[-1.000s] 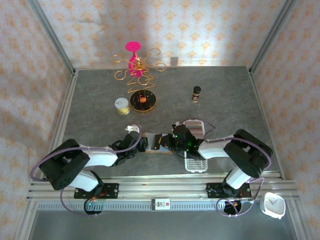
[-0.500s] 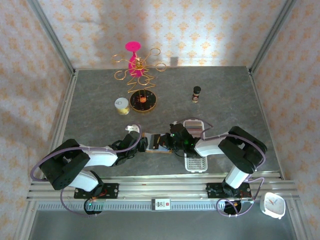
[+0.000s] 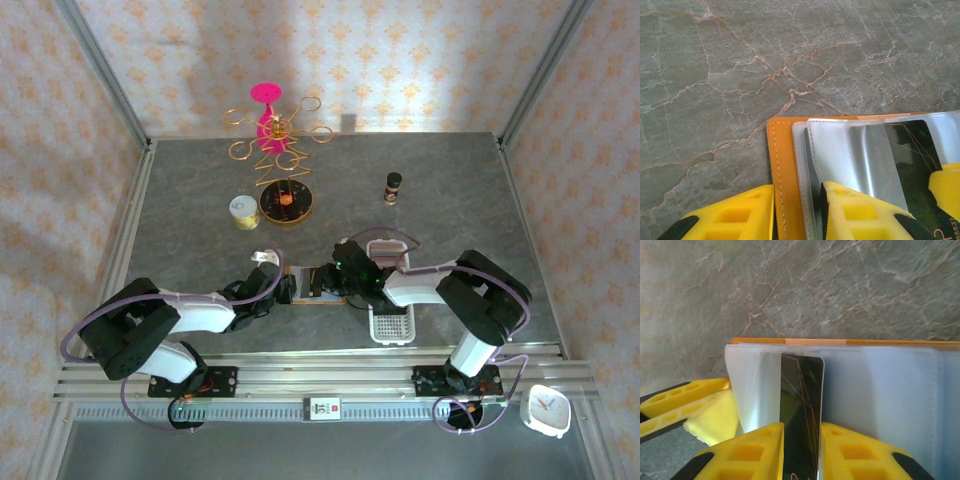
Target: Put the credit cards into the card holder
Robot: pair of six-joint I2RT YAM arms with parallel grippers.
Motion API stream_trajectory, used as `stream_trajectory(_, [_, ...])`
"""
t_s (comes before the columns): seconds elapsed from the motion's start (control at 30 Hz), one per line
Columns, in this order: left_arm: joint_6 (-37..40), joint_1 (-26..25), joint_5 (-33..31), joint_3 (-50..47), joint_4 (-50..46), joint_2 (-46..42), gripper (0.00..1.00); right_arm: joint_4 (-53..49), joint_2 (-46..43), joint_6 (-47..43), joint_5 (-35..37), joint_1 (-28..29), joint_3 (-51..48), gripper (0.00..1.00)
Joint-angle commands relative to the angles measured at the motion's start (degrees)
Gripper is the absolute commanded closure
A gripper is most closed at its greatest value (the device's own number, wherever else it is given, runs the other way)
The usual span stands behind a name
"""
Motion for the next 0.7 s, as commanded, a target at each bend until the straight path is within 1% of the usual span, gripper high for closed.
stream_trajectory(0.0, [0.55, -0.26, 0.90, 0.91, -1.74, 1.05, 0.72, -5.34, -1.69, -2.63, 5.31, 0.22, 1.17, 0.77])
stream_trajectory(0.2, [0.42, -0.30, 2.81, 0.51, -0.30, 1.09, 0.72, -5.11, 0.58, -2.93, 3.83, 0.65, 2.36, 0.94])
stream_trajectory(0.33, [0.20, -0.30, 4.28, 0.03, 1.06, 0.90, 0.72, -5.22, 1.49, -3.30, 3.78, 1.17, 3.37, 1.00])
stream_trajectory(0.67, [-0.11, -0.29, 3.57, -0.28, 1.07, 0.01, 0.73, -5.18, 2.36, -3.46, 3.51, 2.29, 4.96, 1.00])
